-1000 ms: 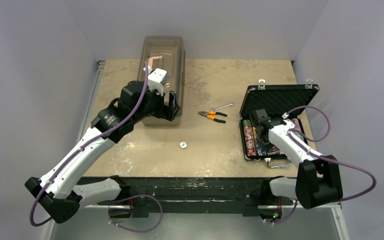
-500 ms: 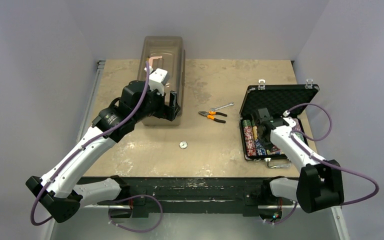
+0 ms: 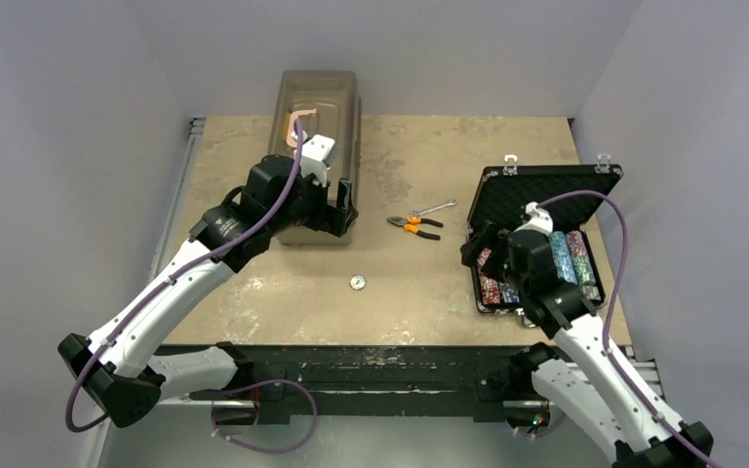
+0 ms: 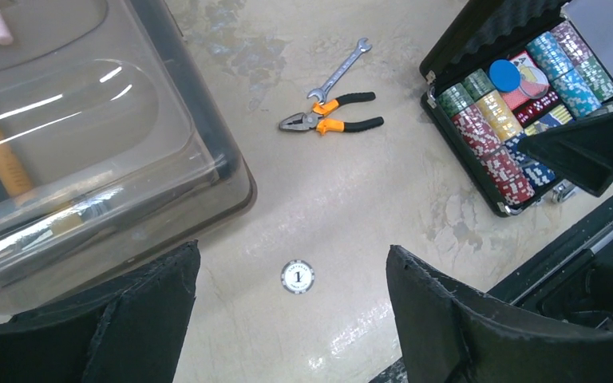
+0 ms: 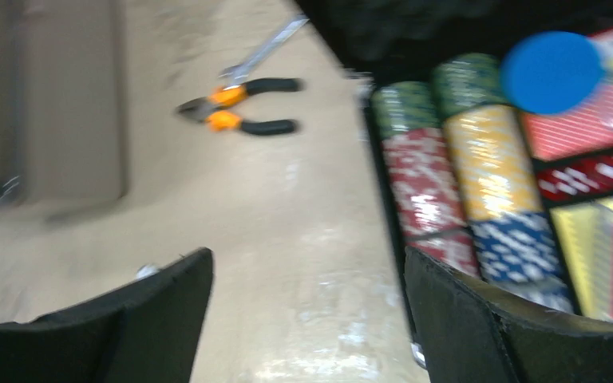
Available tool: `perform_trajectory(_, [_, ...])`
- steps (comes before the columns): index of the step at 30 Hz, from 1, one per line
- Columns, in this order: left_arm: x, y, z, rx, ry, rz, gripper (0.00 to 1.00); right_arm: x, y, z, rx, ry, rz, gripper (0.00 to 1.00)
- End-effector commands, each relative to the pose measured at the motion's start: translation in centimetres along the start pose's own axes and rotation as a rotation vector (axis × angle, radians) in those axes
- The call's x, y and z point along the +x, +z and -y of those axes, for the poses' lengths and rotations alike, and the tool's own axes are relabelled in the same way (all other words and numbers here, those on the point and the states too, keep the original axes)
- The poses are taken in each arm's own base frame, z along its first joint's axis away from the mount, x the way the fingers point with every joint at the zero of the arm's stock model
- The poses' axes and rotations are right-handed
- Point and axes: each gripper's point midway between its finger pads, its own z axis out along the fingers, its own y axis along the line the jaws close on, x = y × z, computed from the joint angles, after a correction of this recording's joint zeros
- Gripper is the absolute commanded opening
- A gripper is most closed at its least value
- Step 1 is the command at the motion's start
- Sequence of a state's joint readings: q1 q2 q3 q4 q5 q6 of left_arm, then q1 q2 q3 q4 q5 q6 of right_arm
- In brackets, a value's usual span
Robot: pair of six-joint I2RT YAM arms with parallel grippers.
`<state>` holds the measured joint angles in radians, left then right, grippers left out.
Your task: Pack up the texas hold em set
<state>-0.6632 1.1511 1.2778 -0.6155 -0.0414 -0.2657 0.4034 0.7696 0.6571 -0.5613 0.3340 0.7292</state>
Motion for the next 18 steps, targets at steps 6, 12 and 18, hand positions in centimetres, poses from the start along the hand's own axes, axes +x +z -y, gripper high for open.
perform_trajectory(6, [0.0, 1.3, 2.8, 0.161, 0.003, 0.022, 0.86, 5.0, -2.6, -12.0, -0.793, -0.106, -0.168, 0.95])
perform_trajectory(12, [1.8, 2.8, 2.6, 0.100, 0.031, -0.003, 0.86, 7.1, -2.3, -13.1, -0.851, -0.150, -0.249, 0.95])
perform_trajectory(18, [5.6, 3.8, 2.6, 0.001, -0.128, 0.002, 0.82, 9.9, -1.9, -12.0, -0.817, -0.168, -0.300, 0.95])
